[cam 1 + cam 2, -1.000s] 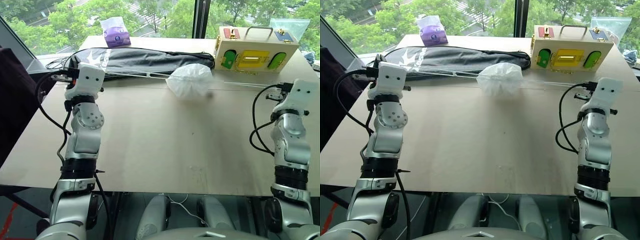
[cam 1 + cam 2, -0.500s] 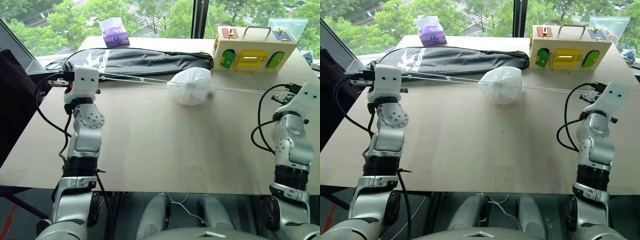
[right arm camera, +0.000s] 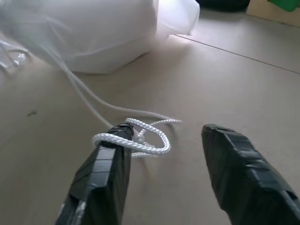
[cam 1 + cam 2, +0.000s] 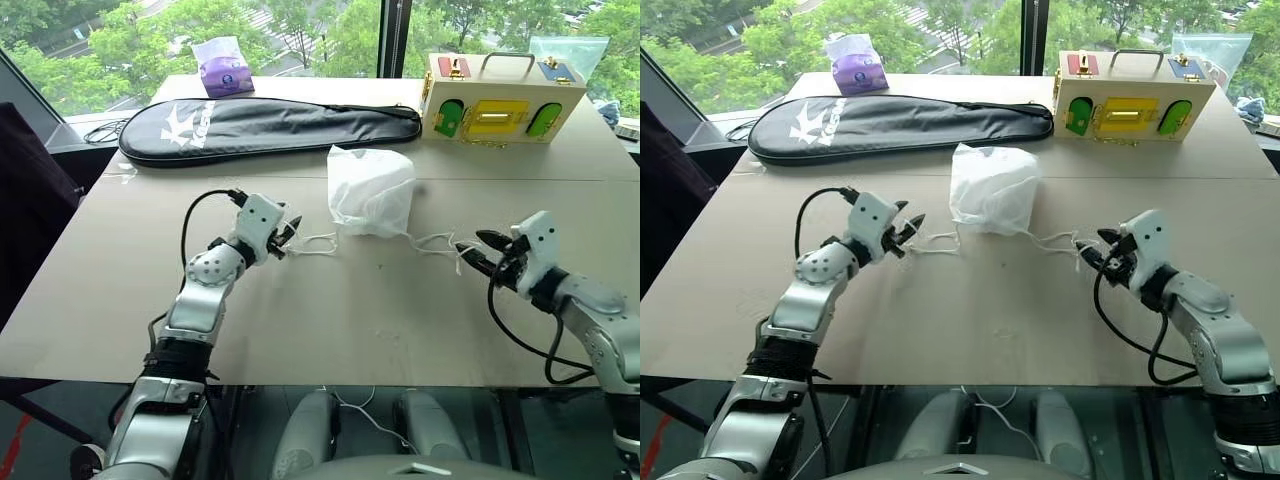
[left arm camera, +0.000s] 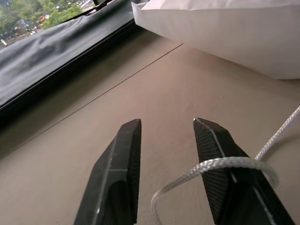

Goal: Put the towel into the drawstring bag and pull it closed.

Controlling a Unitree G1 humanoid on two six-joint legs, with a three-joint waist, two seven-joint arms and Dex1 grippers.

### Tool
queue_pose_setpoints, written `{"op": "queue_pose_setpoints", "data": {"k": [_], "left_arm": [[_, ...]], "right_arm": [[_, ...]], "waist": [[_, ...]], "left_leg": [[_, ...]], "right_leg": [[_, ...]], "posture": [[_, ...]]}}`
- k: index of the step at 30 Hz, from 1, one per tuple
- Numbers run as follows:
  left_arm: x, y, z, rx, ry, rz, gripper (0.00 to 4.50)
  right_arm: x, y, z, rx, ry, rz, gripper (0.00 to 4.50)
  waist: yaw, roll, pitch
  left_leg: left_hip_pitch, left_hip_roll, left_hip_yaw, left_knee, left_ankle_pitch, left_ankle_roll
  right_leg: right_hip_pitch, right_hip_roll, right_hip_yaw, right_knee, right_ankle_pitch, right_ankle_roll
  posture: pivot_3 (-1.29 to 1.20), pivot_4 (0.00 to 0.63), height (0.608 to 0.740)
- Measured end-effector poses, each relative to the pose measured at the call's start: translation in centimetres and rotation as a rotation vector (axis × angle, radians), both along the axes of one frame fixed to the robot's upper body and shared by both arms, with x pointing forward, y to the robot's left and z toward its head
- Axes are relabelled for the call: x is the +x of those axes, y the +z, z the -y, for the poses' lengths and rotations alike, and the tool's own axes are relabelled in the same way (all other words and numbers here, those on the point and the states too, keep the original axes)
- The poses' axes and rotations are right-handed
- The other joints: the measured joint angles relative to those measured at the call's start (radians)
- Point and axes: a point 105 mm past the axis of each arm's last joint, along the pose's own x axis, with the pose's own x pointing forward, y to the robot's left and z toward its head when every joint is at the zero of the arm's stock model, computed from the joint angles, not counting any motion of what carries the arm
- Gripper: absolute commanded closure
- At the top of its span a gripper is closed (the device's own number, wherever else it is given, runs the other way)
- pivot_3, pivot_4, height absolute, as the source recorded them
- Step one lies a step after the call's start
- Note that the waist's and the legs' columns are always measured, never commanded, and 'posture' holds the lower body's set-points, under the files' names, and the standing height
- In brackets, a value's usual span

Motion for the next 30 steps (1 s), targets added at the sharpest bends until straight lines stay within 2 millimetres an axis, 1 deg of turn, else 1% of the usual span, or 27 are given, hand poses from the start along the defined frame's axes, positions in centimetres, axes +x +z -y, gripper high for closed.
{"op": "queue_pose_setpoints", "data": {"k": [1, 3, 5, 7, 10, 11, 14, 16, 18, 19, 21, 22, 23, 24, 25, 27, 28, 30], "left_arm": [[-0.4, -0.4, -0.5, 0.015, -0.006, -0.02, 1.08], [-1.9, -1.0, -1.7, 0.019, -0.052, -0.073, 1.08], [-3.5, -1.6, -3.1, 0.029, -0.086, -0.132, 1.08], [-5.1, -2.1, -4.2, 0.011, -0.106, -0.183, 1.08], [-7.0, -2.5, -5.5, -0.007, -0.125, -0.249, 1.08], [-7.2, -2.5, -5.5, -0.008, -0.129, -0.255, 1.08], [-9.2, -3.1, -6.1, -0.022, -0.157, -0.305, 1.08], [-9.7, -3.3, -6.3, -0.03, -0.154, -0.314, 1.08], [-9.7, -3.2, -6.4, -0.027, -0.149, -0.31, 1.08], [-9.6, -3.2, -6.5, -0.027, -0.143, -0.307, 1.08], [-9.0, -3.0, -6.3, -0.042, -0.136, -0.297, 1.08], [-8.6, -2.7, -6.1, -0.054, -0.136, -0.287, 1.08], [-8.5, -2.5, -5.9, -0.061, -0.138, -0.284, 1.08], [-8.7, -2.5, -5.8, -0.065, -0.143, -0.289, 1.08], [-8.9, -2.7, -5.7, -0.067, -0.147, -0.298, 1.08], [-9.5, -3.1, -5.8, -0.078, -0.148, -0.314, 1.08], [-9.6, -3.1, -5.8, -0.076, -0.15, -0.314, 1.08], [-10.3, -3.2, -5.9, -0.072, -0.152, -0.323, 1.08]], "right_arm": [[-0.3, -0.3, 0.2, -0.007, 0.007, -0.015, 0.47], [-1.4, -1.1, 1.3, -0.038, 0.017, -0.055, 0.47], [-2.1, -1.3, 2.6, -0.078, 0.015, -0.052, 0.47], [-3.0, -1.7, 4.8, -0.155, 0.006, -0.066, 0.47], [-4.0, -2.1, 7.0, -0.202, 0.016, -0.076, 0.47], [-4.1, -2.1, 7.2, -0.201, 0.016, -0.074, 0.47], [-4.4, -2.2, 8.3, -0.162, 0.014, -0.048, 0.47], [-4.2, -2.2, 8.7, -0.147, 0.01, -0.021, 0.47], [-3.3, -1.6, 8.8, -0.125, -0.011, 0.03, 0.47], [-2.4, -0.8, 8.8, -0.101, -0.033, 0.069, 0.47], [-0.5, 1.6, 8.2, -0.058, -0.042, 0.148, 0.47], [0.2, 3.2, 7.6, -0.033, -0.021, 0.191, 0.47], [0.3, 4.0, 7.2, -0.024, 0.001, 0.206, 0.47], [-0.2, 4.0, 6.9, -0.038, 0.041, 0.188, 0.47], [-0.7, 3.5, 7.0, -0.064, 0.071, 0.157, 0.47], [-2.3, 1.2, 8.0, -0.123, 0.104, 0.047, 0.47], [-2.9, 0.0, 8.5, -0.136, 0.11, 0.0, 0.47], [-4.5, -1.7, 8.9, -0.132, 0.138, -0.077, 0.47]], "waist": [[0.0, 0.0, 0.0], [0.0, 0.0, 0.0], [0.0, 0.0, 0.0], [0.005, 0.0, 0.0], [0.01, 0.0, 0.0], [0.01, 0.001, 0.0], [0.011, 0.002, -0.001], [0.013, 0.003, -0.002], [0.011, 0.004, -0.002], [0.01, 0.005, -0.002], [0.009, 0.008, 0.0], [0.012, 0.008, 0.0], [0.014, 0.006, -0.001], [0.02, 0.005, -0.002], [0.027, 0.005, -0.002], [0.043, 0.004, -0.002], [0.044, 0.004, -0.002], [0.041, 0.006, -0.002]], "left_leg": [[0.0, 0.0, 0.0, 0.0, 0.0, 0.0], [-0.001, 0.0, 0.0, 0.0, 0.0, 0.0], [-0.001, 0.0, 0.0, 0.0, 0.0, 0.0], [0.001, 0.0, -0.001, 0.0, 0.0, 0.0], [0.004, 0.002, -0.002, -0.001, 0.0, 0.0], [0.004, 0.002, -0.002, -0.001, 0.0, 0.0], [0.004, 0.002, -0.001, -0.001, -0.001, 0.0], [0.004, 0.002, -0.002, -0.001, -0.001, 0.0], [0.004, 0.003, -0.001, -0.001, -0.001, 0.0], [0.005, 0.003, -0.001, -0.001, 0.0, 0.0], [0.004, 0.003, 0.0, 0.0, 0.0, 0.0], [0.004, 0.003, 0.0, 0.0, 0.0, 0.0], [0.004, 0.004, -0.001, 0.0, 0.0, 0.001], [0.003, 0.004, -0.003, 0.0, 0.0, 0.0], [0.002, 0.003, -0.004, 0.0, -0.001, 0.001], [-0.001, 0.003, -0.004, -0.001, -0.002, 0.002], [-0.001, 0.003, -0.003, -0.001, -0.003, 0.003], [-0.001, 0.003, -0.001, -0.003, -0.003, 0.004]], "right_leg": [[0.0, 0.0, 0.0, 0.0, 0.0, 0.0], [0.0, -0.002, 0.0, -0.003, 0.0, 0.0], [0.001, -0.003, 0.0, -0.003, 0.0, 0.0], [0.004, -0.004, -0.002, -0.006, 0.0, 0.0], [0.008, -0.004, -0.003, -0.008, 0.0, -0.001], [0.009, -0.004, -0.002, -0.009, 0.0, -0.001], [0.009, -0.006, -0.002, -0.009, 0.0, -0.001], [0.009, -0.007, -0.002, -0.009, 0.0, -0.001], [0.008, -0.006, -0.002, -0.009, 0.001, -0.002], [0.008, -0.006, -0.002, -0.009, 0.001, -0.003], [0.008, -0.007, -0.002, -0.009, 0.002, -0.004], [0.008, -0.006, -0.003, -0.009, 0.002, -0.004], [0.008, -0.006, -0.004, -0.009, 0.002, -0.004], [0.008, -0.006, -0.006, -0.009, 0.002, -0.004], [0.008, -0.007, -0.008, -0.01, 0.002, -0.004], [0.007, -0.007, -0.009, -0.015, 0.002, -0.003], [0.007, -0.008, -0.008, -0.016, 0.001, -0.003], [0.006, -0.008, -0.005, -0.017, 0.001, -0.003]], "posture": [[0.0, 0.15, 0.74], [0.0, 0.15, 0.74], [0.0, 0.15, 0.74], [0.0, 0.15, 0.74], [0.0, 0.15, 0.74], [0.0, 0.15, 0.74], [0.0, 0.15, 0.74], [0.0, 0.15, 0.74], [0.0, 0.15, 0.74], [0.0, 0.15, 0.74], [0.0, 0.15, 0.74], [0.0, 0.15, 0.74], [0.0, 0.15, 0.74], [0.0, 0.15, 0.74], [0.0, 0.15, 0.74], [0.0, 0.15, 0.74], [0.0, 0.15, 0.74], [0.0, 0.15, 0.74]]}}
